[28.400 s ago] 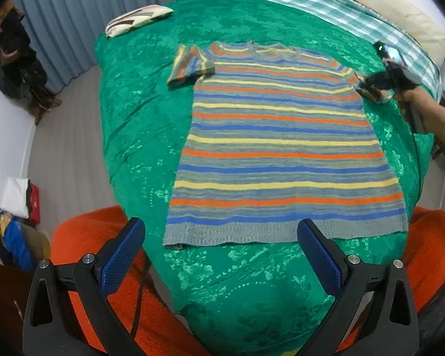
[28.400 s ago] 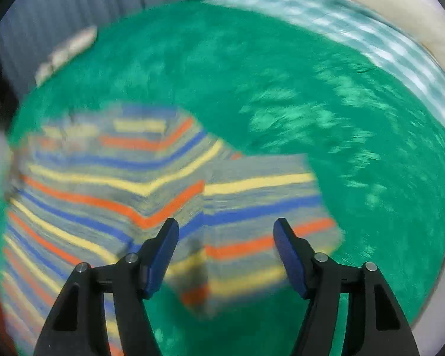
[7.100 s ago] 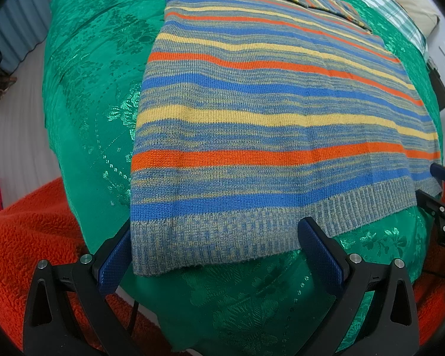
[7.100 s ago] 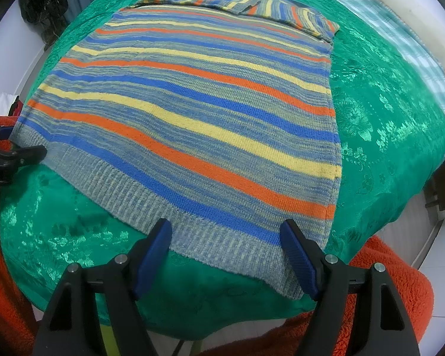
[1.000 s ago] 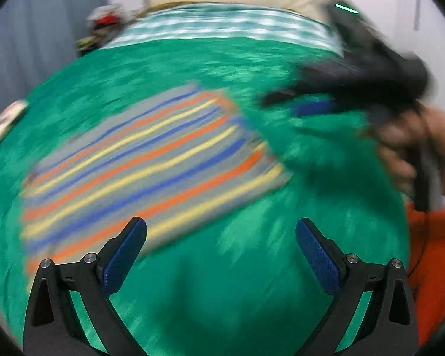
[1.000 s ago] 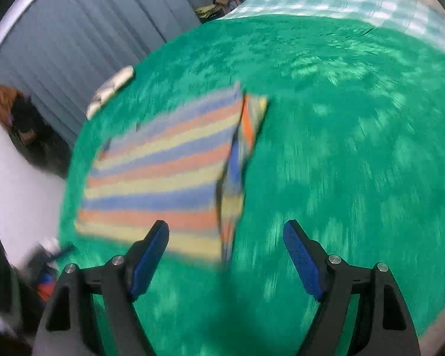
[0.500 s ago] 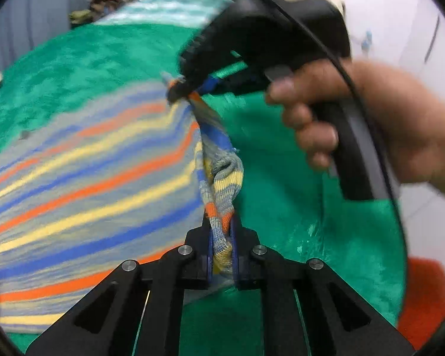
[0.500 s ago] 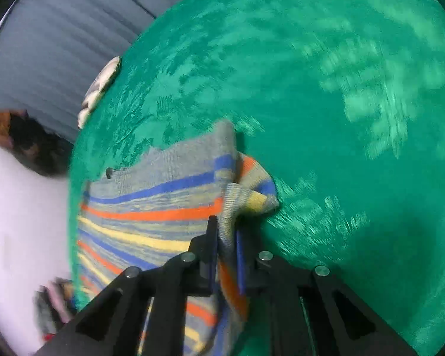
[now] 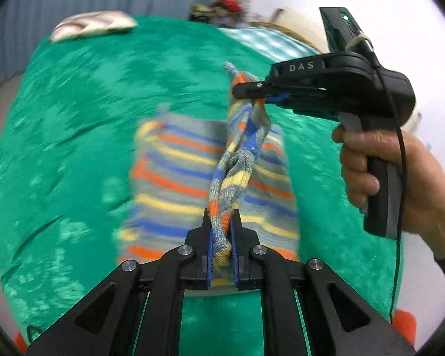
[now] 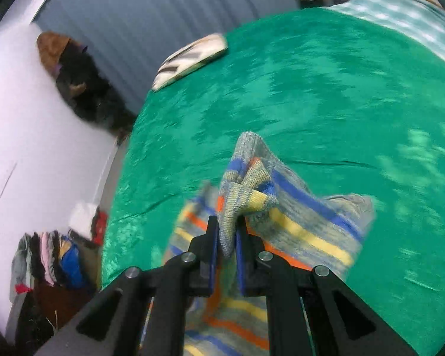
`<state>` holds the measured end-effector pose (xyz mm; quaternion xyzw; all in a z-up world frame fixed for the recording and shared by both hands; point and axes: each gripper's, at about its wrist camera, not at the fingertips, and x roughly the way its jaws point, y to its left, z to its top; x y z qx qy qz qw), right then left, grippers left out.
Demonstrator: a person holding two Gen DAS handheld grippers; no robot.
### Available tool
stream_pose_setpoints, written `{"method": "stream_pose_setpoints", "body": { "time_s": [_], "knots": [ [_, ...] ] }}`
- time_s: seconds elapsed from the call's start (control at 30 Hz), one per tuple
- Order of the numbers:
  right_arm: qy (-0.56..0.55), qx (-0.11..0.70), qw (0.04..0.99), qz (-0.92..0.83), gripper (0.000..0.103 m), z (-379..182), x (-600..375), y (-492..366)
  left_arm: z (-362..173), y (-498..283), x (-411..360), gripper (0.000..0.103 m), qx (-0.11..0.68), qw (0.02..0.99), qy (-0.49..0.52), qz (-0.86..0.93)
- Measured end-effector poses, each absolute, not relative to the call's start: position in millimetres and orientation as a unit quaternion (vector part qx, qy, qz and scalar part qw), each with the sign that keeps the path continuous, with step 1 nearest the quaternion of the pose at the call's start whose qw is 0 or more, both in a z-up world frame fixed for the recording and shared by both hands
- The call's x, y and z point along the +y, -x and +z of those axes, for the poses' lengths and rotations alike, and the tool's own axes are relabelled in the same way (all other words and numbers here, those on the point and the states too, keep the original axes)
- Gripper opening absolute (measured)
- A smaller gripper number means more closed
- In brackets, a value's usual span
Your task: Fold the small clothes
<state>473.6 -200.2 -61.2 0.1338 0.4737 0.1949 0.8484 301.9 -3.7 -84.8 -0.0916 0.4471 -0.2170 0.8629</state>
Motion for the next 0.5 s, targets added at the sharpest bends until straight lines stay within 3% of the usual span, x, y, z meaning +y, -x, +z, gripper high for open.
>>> {"method": "stream_pose_setpoints", "body": {
  "time_s": [0.13, 0.2, 0.27, 0.3, 0.33, 0.5],
  "knots": [
    [-0.12, 0.493, 0.839, 0.2, 0.011, -90, -151, -493, -110, -310, 19, 0.008, 0.467, 0.859, 0.103, -0.184],
    [-0.121, 0.497, 0.835, 0.205, 0.011, -104, -141, -498, -125, -314, 25, 0.015, 0.484, 0.855, 0.088, -0.163],
    [-0.137, 0.505, 0.823, 0.22, 0.02, -120, -132, -501, -137, -317, 32, 0.037, 0.503, 0.85, 0.071, -0.139],
    [-0.147, 0.509, 0.819, 0.22, 0.024, -126, -131, -501, -139, -317, 37, 0.054, 0.509, 0.849, 0.064, -0.124],
    [-0.164, 0.506, 0.818, 0.218, 0.03, -128, -135, -497, -136, -313, 43, 0.062, 0.507, 0.851, 0.068, -0.119],
    [-0.147, 0.453, 0.853, 0.21, 0.03, -98, -168, -442, -116, -301, 64, 0.064, 0.469, 0.868, 0.099, -0.131]
  ]
}}
